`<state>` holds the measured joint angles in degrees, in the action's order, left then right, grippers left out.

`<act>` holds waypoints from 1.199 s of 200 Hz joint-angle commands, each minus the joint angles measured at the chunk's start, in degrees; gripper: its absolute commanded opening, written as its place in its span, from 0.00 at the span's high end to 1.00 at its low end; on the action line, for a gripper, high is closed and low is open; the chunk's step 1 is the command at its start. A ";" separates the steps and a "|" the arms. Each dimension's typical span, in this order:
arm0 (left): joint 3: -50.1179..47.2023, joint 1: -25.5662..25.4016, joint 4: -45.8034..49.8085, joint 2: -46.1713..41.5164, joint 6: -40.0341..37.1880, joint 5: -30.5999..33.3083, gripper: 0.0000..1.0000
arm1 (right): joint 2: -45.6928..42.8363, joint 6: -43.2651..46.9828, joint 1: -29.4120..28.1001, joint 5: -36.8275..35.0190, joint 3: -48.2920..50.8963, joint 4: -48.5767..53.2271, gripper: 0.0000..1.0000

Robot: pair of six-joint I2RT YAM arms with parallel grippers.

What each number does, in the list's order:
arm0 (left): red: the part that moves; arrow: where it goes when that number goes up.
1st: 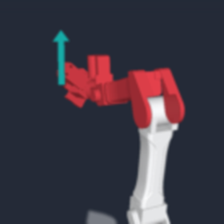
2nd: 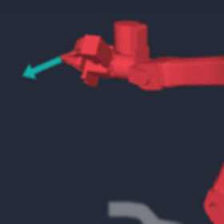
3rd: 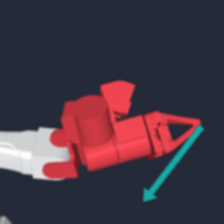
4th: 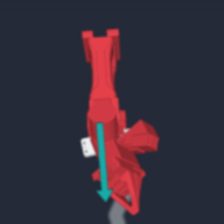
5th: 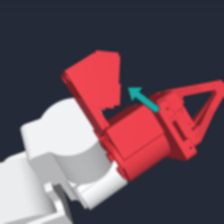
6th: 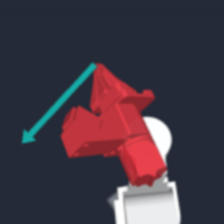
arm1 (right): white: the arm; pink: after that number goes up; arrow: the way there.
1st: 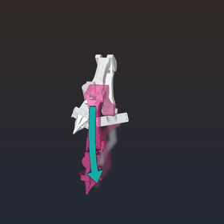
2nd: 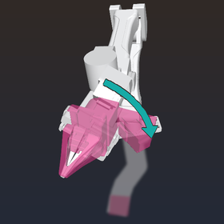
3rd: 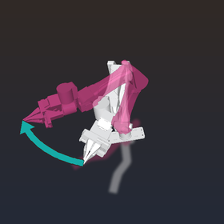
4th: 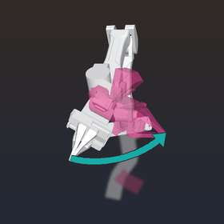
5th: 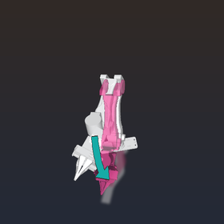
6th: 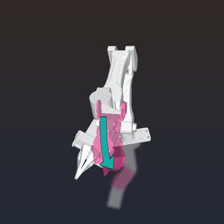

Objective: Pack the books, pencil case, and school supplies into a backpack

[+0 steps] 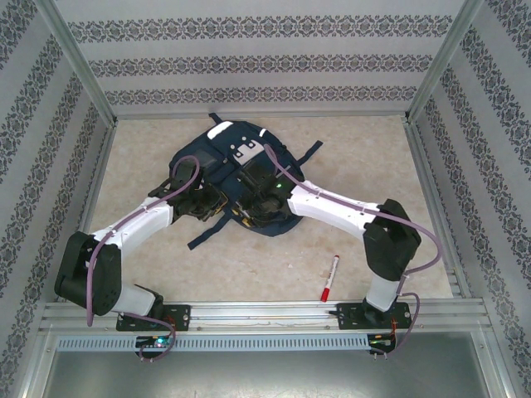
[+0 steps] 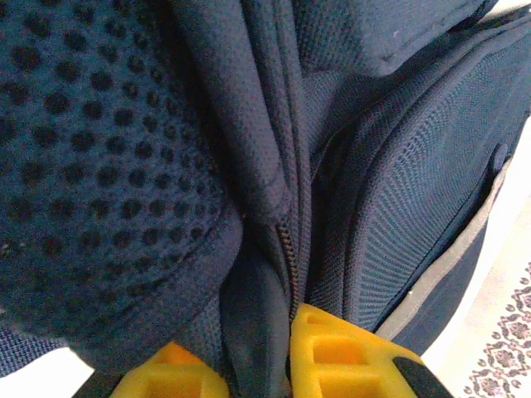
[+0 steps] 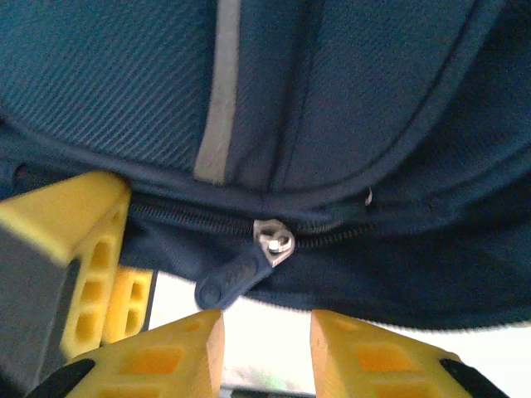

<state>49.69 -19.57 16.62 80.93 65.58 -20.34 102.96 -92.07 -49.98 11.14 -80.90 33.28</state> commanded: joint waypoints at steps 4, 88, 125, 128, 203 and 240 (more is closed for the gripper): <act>-0.78 -1.15 -7.80 -2.39 1.96 -1.95 0.92 | 3.05 -3.49 0.34 -1.42 -1.45 -1.30 0.69; -1.33 -1.38 -7.67 -2.39 2.75 -1.62 0.92 | 6.99 -3.97 2.51 -3.21 -1.67 -5.20 0.68; -1.85 -1.35 -7.45 -2.56 2.80 -1.43 0.92 | 8.82 -3.89 2.08 -1.07 -2.41 -6.91 0.69; -2.02 -1.35 -7.59 -2.61 2.95 -1.36 0.92 | 8.91 -3.85 2.00 -0.89 -2.42 -6.91 0.70; -1.90 0.21 -4.49 -2.75 -2.39 2.69 0.93 | -0.47 0.54 1.96 -3.25 9.49 -7.20 1.00; -2.86 2.56 -4.27 -2.96 -4.59 4.06 0.94 | -6.45 4.55 4.87 -3.12 18.25 -6.50 1.00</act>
<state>46.92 -19.31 13.85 80.79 64.29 -19.44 99.92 -91.35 -47.62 10.31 -68.07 22.55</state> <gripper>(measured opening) 0.146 0.046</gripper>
